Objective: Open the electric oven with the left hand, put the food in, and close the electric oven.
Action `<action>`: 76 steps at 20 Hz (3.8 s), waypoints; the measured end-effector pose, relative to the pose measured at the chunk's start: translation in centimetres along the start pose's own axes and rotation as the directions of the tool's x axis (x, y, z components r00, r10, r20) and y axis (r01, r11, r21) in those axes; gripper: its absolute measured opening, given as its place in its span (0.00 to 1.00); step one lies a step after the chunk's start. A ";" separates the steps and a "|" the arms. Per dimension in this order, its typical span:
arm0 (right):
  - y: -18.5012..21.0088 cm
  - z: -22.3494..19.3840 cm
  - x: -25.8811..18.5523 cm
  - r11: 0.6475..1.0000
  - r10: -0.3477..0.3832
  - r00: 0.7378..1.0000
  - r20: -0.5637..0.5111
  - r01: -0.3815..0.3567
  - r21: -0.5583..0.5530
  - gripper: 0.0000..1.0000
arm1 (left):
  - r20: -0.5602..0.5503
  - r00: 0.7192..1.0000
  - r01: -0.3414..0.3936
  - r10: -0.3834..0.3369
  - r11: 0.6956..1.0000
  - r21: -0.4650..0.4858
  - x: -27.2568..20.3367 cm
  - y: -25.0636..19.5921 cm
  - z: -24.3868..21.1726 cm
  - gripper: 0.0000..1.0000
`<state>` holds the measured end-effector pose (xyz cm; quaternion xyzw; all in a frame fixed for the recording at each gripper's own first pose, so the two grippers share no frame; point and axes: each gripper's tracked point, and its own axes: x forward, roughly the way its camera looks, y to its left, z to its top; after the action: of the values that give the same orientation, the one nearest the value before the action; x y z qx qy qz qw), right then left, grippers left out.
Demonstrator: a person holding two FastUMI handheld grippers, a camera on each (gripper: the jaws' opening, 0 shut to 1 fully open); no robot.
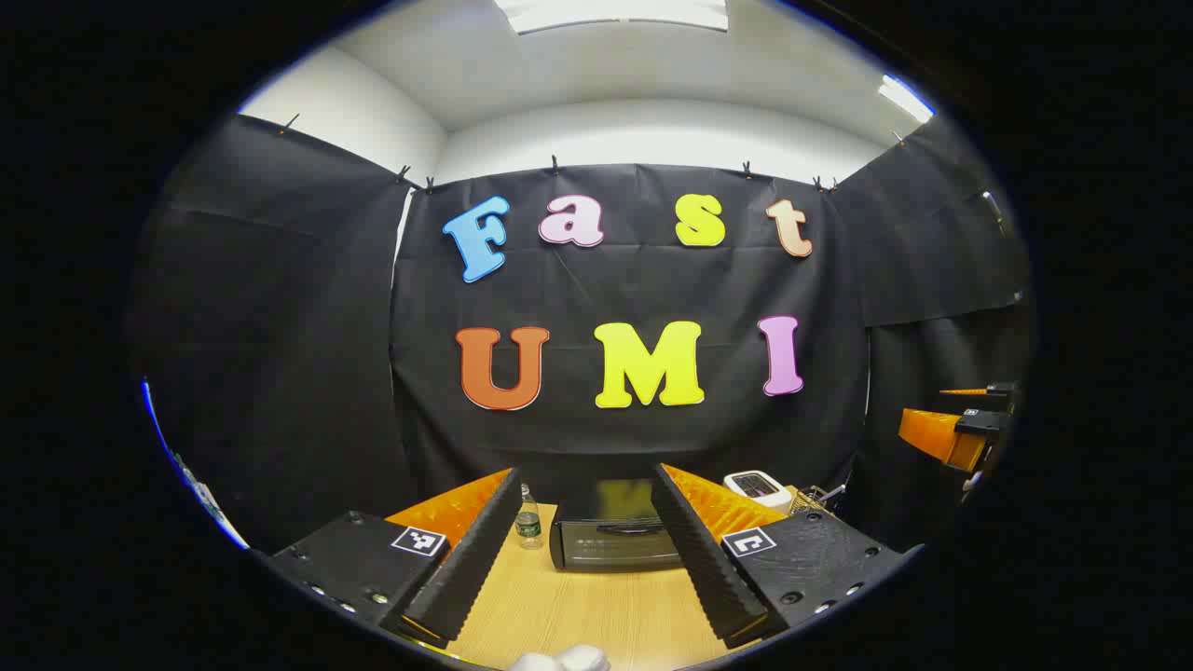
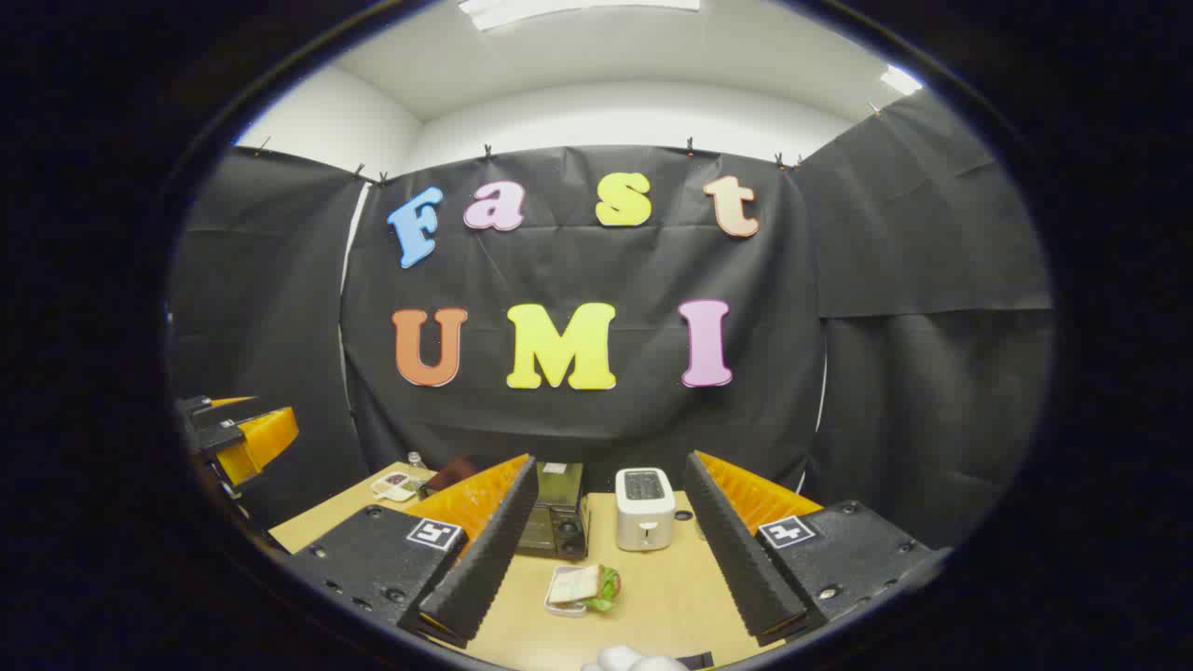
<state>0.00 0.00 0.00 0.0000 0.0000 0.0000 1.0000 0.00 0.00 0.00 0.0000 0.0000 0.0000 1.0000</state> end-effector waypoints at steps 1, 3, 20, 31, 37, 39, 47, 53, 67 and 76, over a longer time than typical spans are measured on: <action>0.0 -0.1 0.2 1.000 0.000 1.000 -0.003 0.000 0.003 1.00 | 0.002 1.000 0.001 -0.001 1.000 0.003 0.1 0.0 -0.1 0.92; 0.1 -0.1 0.4 1.000 -0.001 1.000 -0.001 0.001 0.004 1.00 | 0.002 1.000 0.005 -0.005 1.000 0.004 0.1 0.0 -0.2 0.92; 0.8 -0.4 2.1 0.999 0.011 1.000 0.010 -0.010 -0.044 0.91 | -0.017 1.000 -0.002 0.003 1.000 0.011 3.2 0.3 -1.6 0.92; -1.8 -1.1 4.7 0.996 0.004 1.000 0.003 -0.004 -0.087 1.00 | -0.126 0.991 0.039 -0.041 0.999 -0.018 14.0 -3.9 -9.8 0.92; -4.7 -2.5 5.3 0.995 -0.050 0.998 -0.025 0.048 -0.087 0.91 | -0.253 0.965 0.071 -0.069 0.997 -0.003 21.4 -6.6 -17.6 0.93; -5.7 -3.2 5.5 0.993 -0.082 0.996 -0.041 0.078 -0.089 1.00 | -0.282 0.956 0.075 -0.074 0.997 -0.007 23.4 -7.5 -19.9 0.93; -7.3 -5.9 5.3 0.989 -0.135 0.984 -0.117 0.126 -0.079 1.00 | -0.408 0.910 0.081 -0.070 0.997 0.010 26.7 -8.7 -26.6 0.91; -6.9 -6.5 5.5 0.990 -0.125 0.983 -0.131 0.114 -0.082 1.00 | -0.409 0.909 0.090 -0.078 0.996 0.010 25.1 -8.7 -27.2 0.99; -5.0 -8.1 4.3 0.996 -0.064 0.984 -0.167 0.053 -0.070 1.00 | -0.473 0.876 0.100 -0.092 0.995 -0.008 16.4 -8.2 -30.7 0.98; -5.2 -9.3 3.4 0.996 -0.059 0.981 -0.187 0.044 -0.083 1.00 | -0.567 0.819 0.096 -0.091 0.995 -0.021 12.2 -8.1 -35.1 0.98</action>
<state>3.44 -5.22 -9.30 -0.0394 0.0949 -0.0257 0.9944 12.21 -8.09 -35.10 0.0044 0.2969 -0.0489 0.9536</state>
